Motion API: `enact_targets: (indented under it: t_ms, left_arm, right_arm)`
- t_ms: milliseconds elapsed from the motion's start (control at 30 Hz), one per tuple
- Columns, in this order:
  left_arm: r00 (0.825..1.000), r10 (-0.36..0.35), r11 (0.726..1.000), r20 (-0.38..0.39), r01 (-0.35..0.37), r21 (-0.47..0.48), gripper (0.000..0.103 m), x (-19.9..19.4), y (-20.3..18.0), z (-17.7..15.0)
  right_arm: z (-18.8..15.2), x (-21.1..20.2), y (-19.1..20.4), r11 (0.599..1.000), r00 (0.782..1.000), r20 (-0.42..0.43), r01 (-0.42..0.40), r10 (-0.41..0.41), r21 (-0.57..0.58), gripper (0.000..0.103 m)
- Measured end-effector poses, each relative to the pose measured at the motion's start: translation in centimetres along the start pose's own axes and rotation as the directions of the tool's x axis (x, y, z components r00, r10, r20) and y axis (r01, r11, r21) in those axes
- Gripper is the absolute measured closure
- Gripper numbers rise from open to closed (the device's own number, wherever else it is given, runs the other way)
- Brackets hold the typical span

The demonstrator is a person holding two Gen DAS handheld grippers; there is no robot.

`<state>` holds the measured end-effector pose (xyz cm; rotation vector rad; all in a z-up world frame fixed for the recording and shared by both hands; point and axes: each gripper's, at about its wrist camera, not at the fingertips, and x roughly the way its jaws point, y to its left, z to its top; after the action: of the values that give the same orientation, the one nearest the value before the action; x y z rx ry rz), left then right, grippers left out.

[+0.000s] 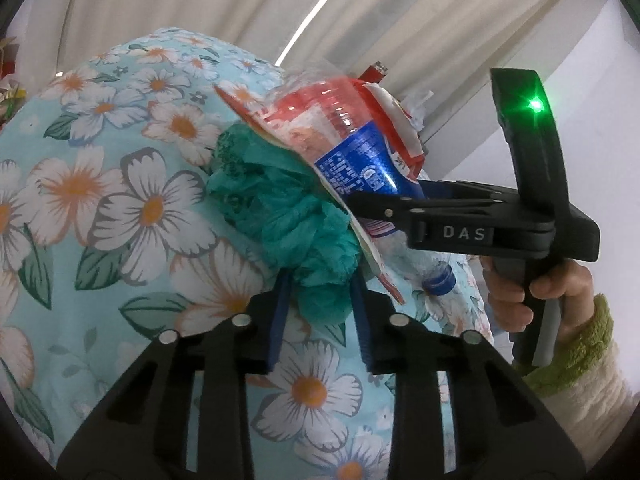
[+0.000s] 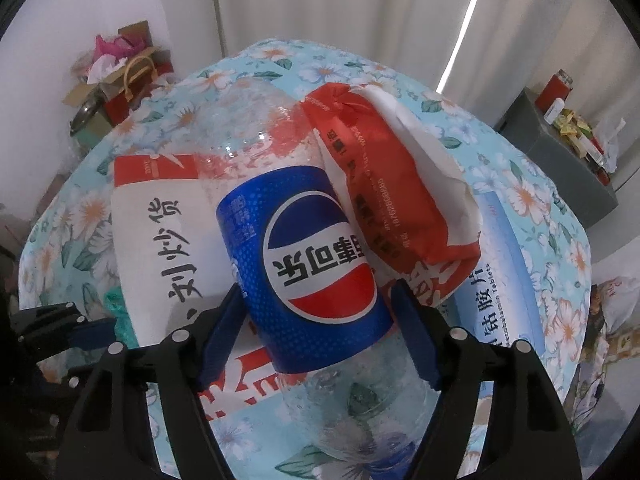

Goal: Collect trash
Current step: 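Grasp the green plastic bag with the left tool while the right tool grasps the Pepsi bottle, then lift the Pepsi bottle with the right tool while the left tool lifts the green bag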

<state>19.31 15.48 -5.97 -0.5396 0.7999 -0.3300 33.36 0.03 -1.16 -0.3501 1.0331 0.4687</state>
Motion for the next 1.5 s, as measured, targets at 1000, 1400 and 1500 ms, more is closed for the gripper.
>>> enact_targets:
  t_ms: [1000,1400,1500]
  left_arm:
    - [0.978,-0.059,0.933,-0.202,0.125,0.336,0.076,-6.9,-8.6,-9.7]
    - [0.976,-0.023,0.970,-0.215,0.074,0.231,0.038,-6.6,-8.0,-9.2]
    - [0.975,-0.055,0.979,-0.217,0.095,0.178,0.031,-6.0,-7.9,-8.4]
  right_arm:
    - [-24.8,-15.4,-6.1,0.680,0.927,0.280,-0.373,0.248,0.631,0.043]
    - [-25.9,-9.5,-7.8,0.535,0.914,0.308,-0.405,0.264,0.742,0.043]
    - [-26.0,-8.8,-7.7,0.510,0.907,0.330,-0.421,0.264,0.750,0.043]
